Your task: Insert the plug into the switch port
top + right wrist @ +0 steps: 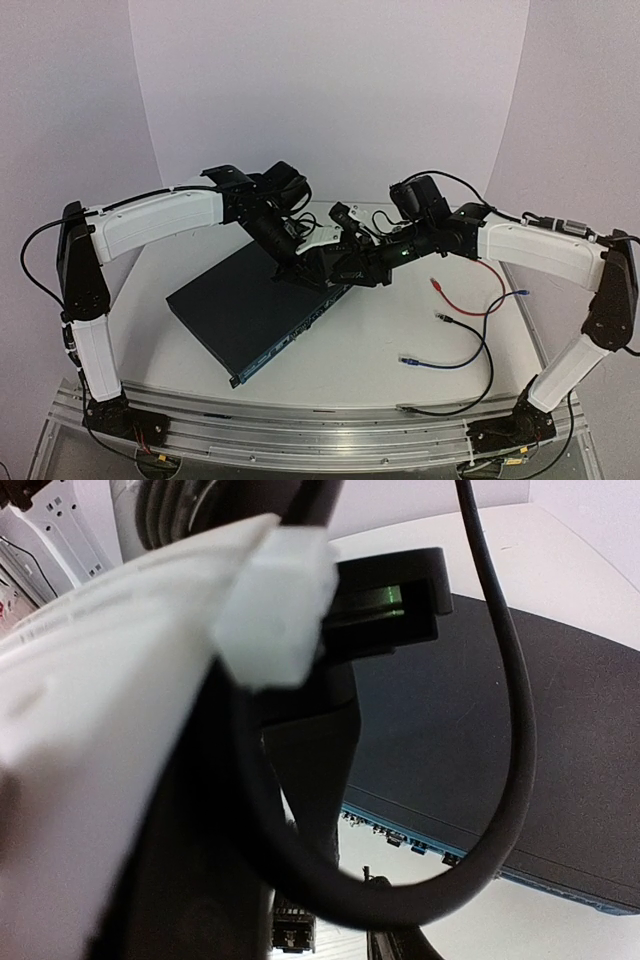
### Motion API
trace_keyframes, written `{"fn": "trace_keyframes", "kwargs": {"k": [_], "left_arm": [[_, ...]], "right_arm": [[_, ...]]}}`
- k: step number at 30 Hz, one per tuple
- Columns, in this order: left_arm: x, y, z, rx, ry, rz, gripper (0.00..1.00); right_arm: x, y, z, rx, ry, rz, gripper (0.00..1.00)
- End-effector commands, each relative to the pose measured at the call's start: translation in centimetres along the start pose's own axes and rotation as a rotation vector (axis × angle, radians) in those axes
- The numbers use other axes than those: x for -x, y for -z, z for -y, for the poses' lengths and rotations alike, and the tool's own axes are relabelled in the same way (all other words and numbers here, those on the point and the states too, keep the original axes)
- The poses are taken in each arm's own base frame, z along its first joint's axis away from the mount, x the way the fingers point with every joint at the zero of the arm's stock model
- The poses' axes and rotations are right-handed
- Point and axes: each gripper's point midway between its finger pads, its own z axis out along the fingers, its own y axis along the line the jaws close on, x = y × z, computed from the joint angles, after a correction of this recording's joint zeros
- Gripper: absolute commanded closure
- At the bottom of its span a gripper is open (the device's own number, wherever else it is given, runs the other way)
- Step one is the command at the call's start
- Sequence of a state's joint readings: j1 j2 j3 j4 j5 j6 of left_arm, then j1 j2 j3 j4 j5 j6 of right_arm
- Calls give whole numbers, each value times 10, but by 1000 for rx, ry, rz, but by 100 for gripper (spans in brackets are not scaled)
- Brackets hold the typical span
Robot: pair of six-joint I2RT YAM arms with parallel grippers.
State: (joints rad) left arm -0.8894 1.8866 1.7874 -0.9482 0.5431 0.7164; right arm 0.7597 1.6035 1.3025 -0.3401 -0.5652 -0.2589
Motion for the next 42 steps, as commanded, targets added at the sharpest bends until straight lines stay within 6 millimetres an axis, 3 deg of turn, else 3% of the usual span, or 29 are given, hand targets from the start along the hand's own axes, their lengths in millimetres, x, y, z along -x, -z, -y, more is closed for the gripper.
{"fn": "trace_keyframes", "kwargs": {"k": [1,8,11,18,25,42], "left_arm": [[33,21,-8,66,-37,91,100],[42,29,-11,106,-48,125,100],[43,30,-13,119,-43,132,100],[53,38,-13,170,-40,226,96],[64,54,14,124,-93,353,98],[63,65,28,108,-161,347,100]], "right_arm": [[1,-6,-3,32,-5,-9,71],[1,-4,-4,25,-10,-13,88],[4,-1,-4,12,-19,-6,100],[15,14,-6,-41,-12,67,100],[14,22,-18,-14,-9,131,100],[-22,27,-20,-54,-71,85,100]]}}
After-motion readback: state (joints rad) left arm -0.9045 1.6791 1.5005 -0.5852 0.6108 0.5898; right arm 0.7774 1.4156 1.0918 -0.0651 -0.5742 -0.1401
